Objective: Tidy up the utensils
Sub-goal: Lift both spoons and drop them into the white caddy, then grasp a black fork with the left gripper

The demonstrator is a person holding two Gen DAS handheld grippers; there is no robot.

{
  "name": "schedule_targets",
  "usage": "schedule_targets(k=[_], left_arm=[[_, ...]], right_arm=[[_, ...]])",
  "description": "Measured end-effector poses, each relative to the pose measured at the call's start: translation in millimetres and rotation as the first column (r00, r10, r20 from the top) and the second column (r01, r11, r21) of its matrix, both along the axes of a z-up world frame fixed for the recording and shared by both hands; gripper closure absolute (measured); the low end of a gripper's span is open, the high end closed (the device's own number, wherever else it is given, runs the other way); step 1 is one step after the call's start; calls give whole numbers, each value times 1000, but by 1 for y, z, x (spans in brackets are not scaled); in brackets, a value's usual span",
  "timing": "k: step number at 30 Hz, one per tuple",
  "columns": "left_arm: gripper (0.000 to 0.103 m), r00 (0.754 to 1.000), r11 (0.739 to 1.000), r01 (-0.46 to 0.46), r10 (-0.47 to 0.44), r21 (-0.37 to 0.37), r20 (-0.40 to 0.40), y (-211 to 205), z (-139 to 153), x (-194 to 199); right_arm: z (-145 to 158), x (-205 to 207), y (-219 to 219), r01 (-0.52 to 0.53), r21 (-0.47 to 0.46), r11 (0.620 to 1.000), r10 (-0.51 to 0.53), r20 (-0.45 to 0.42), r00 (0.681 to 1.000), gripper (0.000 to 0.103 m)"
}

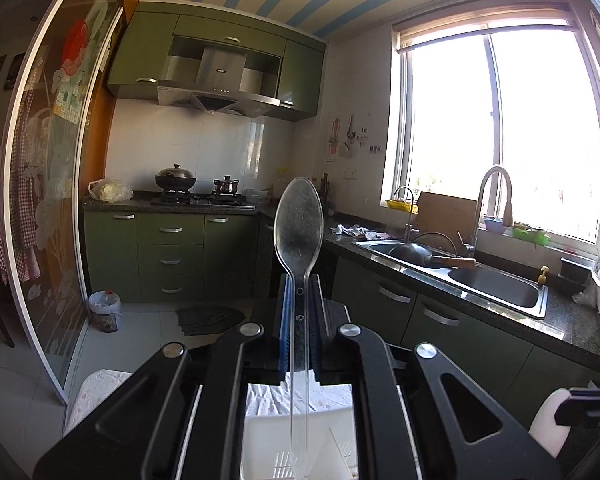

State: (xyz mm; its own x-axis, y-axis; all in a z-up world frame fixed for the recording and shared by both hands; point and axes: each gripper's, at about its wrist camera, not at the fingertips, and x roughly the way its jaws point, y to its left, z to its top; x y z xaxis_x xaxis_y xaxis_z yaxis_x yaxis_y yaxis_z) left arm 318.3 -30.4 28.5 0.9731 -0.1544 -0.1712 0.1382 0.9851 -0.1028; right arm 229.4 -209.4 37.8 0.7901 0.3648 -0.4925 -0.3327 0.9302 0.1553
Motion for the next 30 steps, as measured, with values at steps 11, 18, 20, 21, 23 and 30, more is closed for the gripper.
schedule_targets(k=[11,18,20,21,23,30], left_arm=[[77,999,1000,6,-5,25,-39,7,-23,-23],[73,999,1000,21,-21,0,-50,17,-9,-52],[70,998,1000,29,-29,-10,-62,21,-6,-62],[69,997,999,35,-36,-10,-67,22,-6,-67],[69,996,999,44,-44,1,-75,23,-5,-78],[65,987,997,71,-67,25,-147,30,-10,-103]], right_arm=[[44,29,21,103,-8,995,-100,177,979,100],[64,79,43,248,-40,968,-221,337,915,100],[60,97,51,279,-71,958,-235,366,900,100],[55,104,56,286,-85,954,-236,371,898,100],[44,118,64,292,-118,949,-233,357,904,100],[-8,116,66,230,-122,965,-188,288,939,97]])
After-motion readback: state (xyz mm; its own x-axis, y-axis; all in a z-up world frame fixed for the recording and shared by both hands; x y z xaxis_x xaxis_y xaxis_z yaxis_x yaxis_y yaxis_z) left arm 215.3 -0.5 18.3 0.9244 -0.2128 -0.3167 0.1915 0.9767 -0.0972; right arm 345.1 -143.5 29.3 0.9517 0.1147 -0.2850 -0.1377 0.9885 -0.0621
